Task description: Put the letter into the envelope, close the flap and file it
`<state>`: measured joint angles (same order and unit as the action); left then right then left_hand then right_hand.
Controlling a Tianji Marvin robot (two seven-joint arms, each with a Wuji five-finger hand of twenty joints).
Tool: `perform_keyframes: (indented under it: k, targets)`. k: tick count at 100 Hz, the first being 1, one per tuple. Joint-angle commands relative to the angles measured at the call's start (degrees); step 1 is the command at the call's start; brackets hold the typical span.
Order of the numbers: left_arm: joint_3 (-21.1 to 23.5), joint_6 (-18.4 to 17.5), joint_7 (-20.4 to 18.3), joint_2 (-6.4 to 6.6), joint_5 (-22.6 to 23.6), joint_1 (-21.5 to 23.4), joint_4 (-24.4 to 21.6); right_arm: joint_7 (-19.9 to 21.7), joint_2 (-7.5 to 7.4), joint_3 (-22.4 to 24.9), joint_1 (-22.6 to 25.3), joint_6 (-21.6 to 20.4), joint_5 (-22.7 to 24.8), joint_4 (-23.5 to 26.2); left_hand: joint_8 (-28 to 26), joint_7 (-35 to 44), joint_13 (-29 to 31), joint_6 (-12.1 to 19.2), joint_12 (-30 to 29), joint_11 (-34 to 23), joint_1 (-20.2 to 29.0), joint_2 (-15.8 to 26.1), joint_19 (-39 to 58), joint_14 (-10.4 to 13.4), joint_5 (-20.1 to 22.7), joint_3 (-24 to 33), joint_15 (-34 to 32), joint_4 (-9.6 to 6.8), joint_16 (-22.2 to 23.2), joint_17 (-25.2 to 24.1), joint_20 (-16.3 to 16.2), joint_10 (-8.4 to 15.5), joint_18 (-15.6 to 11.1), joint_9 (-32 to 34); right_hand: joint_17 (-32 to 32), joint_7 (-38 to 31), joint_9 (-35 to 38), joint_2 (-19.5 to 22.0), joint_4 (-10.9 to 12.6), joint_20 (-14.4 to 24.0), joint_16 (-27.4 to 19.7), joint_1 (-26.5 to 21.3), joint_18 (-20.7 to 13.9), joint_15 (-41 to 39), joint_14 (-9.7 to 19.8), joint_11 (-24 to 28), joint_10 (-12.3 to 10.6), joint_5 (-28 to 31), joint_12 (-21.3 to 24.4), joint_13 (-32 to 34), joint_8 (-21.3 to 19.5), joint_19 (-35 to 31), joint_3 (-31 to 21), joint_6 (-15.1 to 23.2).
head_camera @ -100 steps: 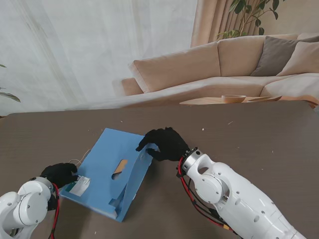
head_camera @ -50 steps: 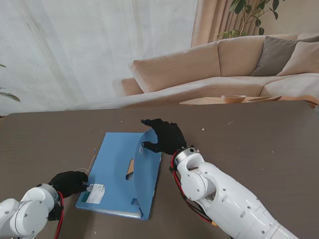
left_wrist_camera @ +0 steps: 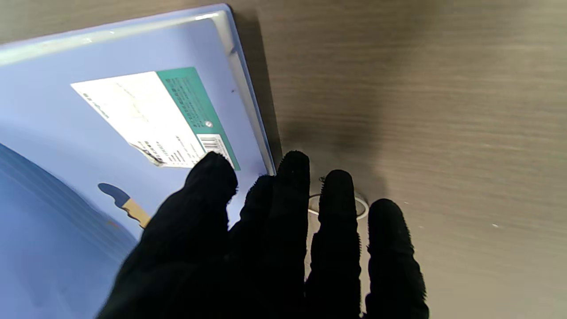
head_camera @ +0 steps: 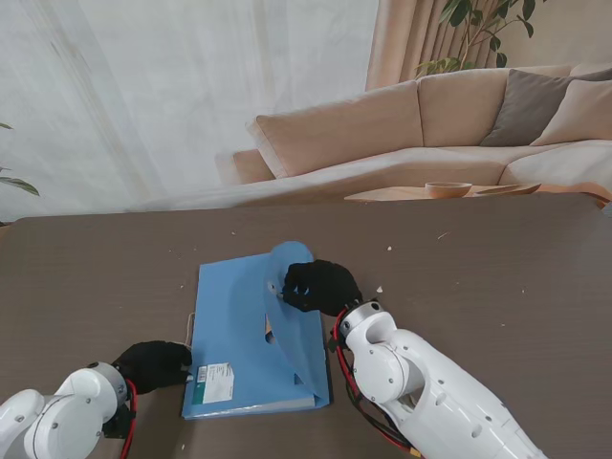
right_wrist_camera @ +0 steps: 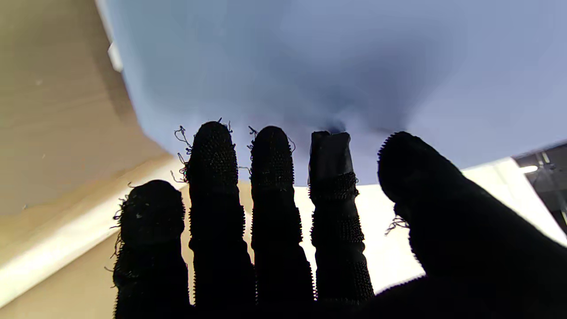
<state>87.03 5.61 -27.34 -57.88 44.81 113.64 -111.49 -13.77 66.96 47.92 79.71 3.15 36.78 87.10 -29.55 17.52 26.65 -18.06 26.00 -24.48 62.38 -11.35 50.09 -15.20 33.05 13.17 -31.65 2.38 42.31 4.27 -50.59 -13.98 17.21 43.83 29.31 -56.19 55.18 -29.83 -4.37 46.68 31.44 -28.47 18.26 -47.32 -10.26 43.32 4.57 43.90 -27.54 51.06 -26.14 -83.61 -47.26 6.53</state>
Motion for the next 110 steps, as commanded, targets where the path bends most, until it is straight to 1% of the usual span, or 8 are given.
perform_keyframes:
  k: [1,22,42,63,76,89,100,110]
  targets:
    - [-1.10,-0.26,-1.75,-0.34,-0.45,0.71,-0.84,0.87,0.14,-1.00,0.57,-0.85,-0.70,0.09,0.13,1.20,0.26,2.55,-0.67,0.21,1.88,-0.52,1.53,-0.56,2.42,0.78,-0.49,-0.72,-0.37,-0.76,0.90,1.72,1.19,0.86,0.43,0.22,2.25,0.19,-0.91,-0.76,-1.17,-1.55,1.35,1.43,-1.72,-2.19,0.44,1.82,1.86,2.05,3.51,-1.34,-1.60,-0.01]
    - [-3.39,0.30,-0.42,-0.45,-1.28,0.10,-1.05,3.26,-0.19,-3.12,-0.13,-3.32,-1.96,-1.48,0.46,0.35,-1.42,3.46,-1.41,1.20,1.58,-0.23,0.83,-0.24,1.28,1.13,0.73,-0.77,-0.83,-1.82,1.22,2.02,0.85,-1.19,0.40,2.65,3.59,-0.06,0.22,-1.33,-2.45,-3.41,1.54,4.24,-1.65,-6.00,1.15,2.49,5.14,2.79,10.33,-0.75,-4.88,-1.96]
    - [-3.71,-0.45,1.52,-0.73,-0.66,0.24,-1.39,4.42,-0.32,-6.58,-2.10,-4.95,-1.74,-5.30,0.99,-0.66,-2.59,4.27,-1.81,1.85,0.57,0.34,0.57,0.00,-0.02,1.51,1.68,-0.99,-1.04,-2.34,1.04,2.35,0.68,-3.26,0.32,3.55,3.36,-0.82,0.42,-1.58,-2.80,-3.97,1.52,5.20,-1.36,-7.01,1.37,2.00,5.97,2.70,12.50,-0.45,-6.34,-2.98]
    - [-1.72,-3.40,4.12,-1.17,0.20,1.48,-2.06,5.04,0.22,-10.43,-5.21,-6.22,-2.77,-9.85,1.36,-1.16,-3.53,5.07,-1.75,1.86,-0.11,0.43,0.19,0.24,-0.65,2.15,2.31,-1.14,-0.95,-2.76,0.91,2.85,0.59,-4.28,0.29,4.20,3.37,-0.83,0.40,-1.80,-3.16,-4.86,1.38,6.10,-1.03,-8.13,1.28,1.46,6.96,2.93,14.37,-0.16,-7.33,-3.27]
    - [0.68,-7.90,7.20,-1.66,-0.58,3.29,-2.81,5.42,0.32,-11.02,-5.86,-6.17,-3.12,-10.56,1.36,-1.12,-6.19,7.63,-0.09,0.79,-0.49,0.17,-0.63,0.93,-1.29,2.79,2.97,-1.06,-0.24,-3.63,0.62,4.02,0.04,-7.19,0.26,4.53,3.14,-0.84,0.44,-1.93,-3.32,-5.15,1.29,6.57,-0.90,-8.57,1.33,0.99,7.41,2.82,15.29,0.01,-7.84,-3.65]
    - [1.78,-15.65,11.36,-2.11,-2.01,4.24,-2.40,5.93,0.13,-10.91,-5.88,-6.06,-2.99,-10.26,-0.08,-0.14,-14.12,13.10,5.27,-1.18,0.18,-0.63,-3.30,4.35,-1.62,3.04,4.08,-0.80,2.91,-6.63,-0.48,5.97,-2.91,-17.45,0.02,5.22,2.44,-1.22,0.77,-2.17,-3.38,-5.23,0.96,6.94,-0.66,-8.85,1.28,0.11,7.70,2.32,16.12,0.45,-8.59,-3.76]
    - [0.54,-20.09,13.89,-2.09,1.06,3.27,-0.97,6.25,-0.08,-10.67,-5.71,-6.01,-2.63,-9.72,1.17,-1.12,-18.11,15.71,7.36,-1.00,0.00,-0.14,-7.68,6.77,-1.62,3.23,5.78,-1.00,3.89,-8.13,-0.40,7.53,-4.81,-22.54,-1.09,6.83,0.22,-1.38,1.50,-2.32,-3.21,-5.39,-0.11,7.31,-0.05,-8.51,0.63,-2.13,7.65,0.61,16.02,0.93,-10.35,-2.76]
    - [-1.12,-20.28,14.57,-1.90,4.63,2.03,-0.02,6.16,-0.39,-10.38,-5.33,-5.85,-1.37,-8.95,3.24,-1.91,-19.22,15.82,7.31,0.11,-1.28,0.47,-10.21,7.47,-2.88,3.57,7.74,-1.38,3.18,-8.47,-0.61,8.50,-5.55,-23.92,-3.11,10.04,-3.66,-0.48,2.40,-1.97,-2.50,-4.96,-1.35,7.16,0.55,-7.30,-0.64,-4.56,6.62,-2.30,13.83,1.29,-10.90,-1.31]
